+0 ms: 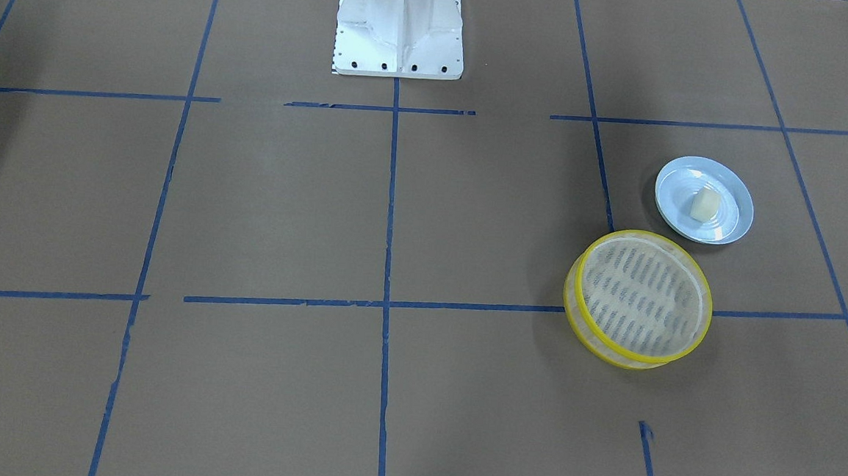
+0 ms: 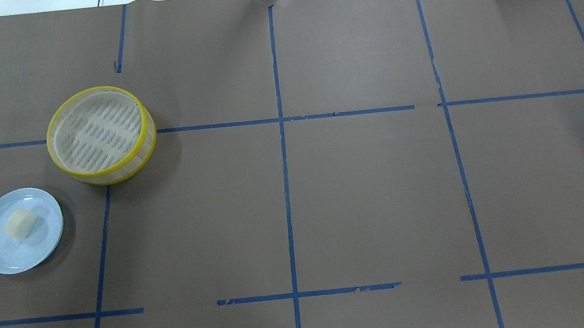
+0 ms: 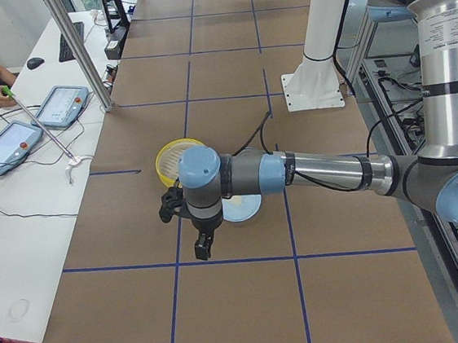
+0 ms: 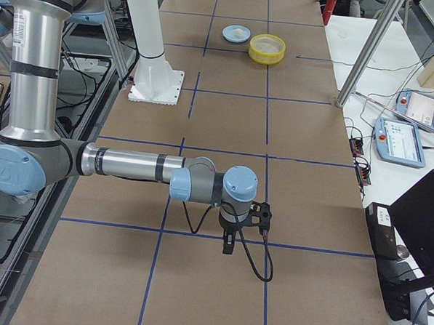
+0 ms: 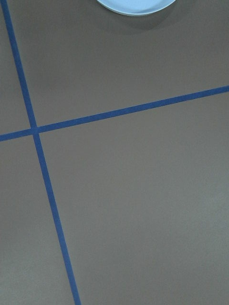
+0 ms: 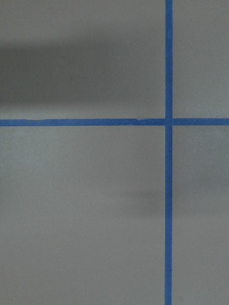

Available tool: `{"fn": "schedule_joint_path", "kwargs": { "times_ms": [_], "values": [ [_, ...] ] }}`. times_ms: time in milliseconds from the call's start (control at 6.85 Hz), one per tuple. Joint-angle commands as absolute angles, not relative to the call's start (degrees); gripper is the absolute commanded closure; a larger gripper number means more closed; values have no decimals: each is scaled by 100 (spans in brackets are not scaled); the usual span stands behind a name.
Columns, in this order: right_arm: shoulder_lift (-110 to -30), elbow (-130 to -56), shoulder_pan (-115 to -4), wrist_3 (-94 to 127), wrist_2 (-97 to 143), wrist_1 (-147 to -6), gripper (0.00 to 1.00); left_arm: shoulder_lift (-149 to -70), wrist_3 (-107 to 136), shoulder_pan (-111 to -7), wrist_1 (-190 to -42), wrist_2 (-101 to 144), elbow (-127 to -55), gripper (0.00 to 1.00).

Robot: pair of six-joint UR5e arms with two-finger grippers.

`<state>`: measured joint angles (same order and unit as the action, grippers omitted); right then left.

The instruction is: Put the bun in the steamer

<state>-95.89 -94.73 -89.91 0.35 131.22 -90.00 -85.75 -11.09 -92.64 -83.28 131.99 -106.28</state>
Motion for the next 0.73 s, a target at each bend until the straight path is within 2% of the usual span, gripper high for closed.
{"fn": "schedule_joint_path", "kwargs": {
  "times_ms": [0, 438, 584],
  "values": [
    [-9589, -9475, -8991, 35, 13122, -9000, 0, -8613, -116, -9124, -8323, 13184, -11047, 0],
    [-9589, -9475, -8991, 35, 13122, -9000, 0, -8613, 2251, -7477, -8350, 13184, -11758, 0],
    [-9589, -9475, -8991, 35, 13122, -9000, 0, -8613, 2972, -6975, -8706, 13123, -11768, 0]
  ]
}}
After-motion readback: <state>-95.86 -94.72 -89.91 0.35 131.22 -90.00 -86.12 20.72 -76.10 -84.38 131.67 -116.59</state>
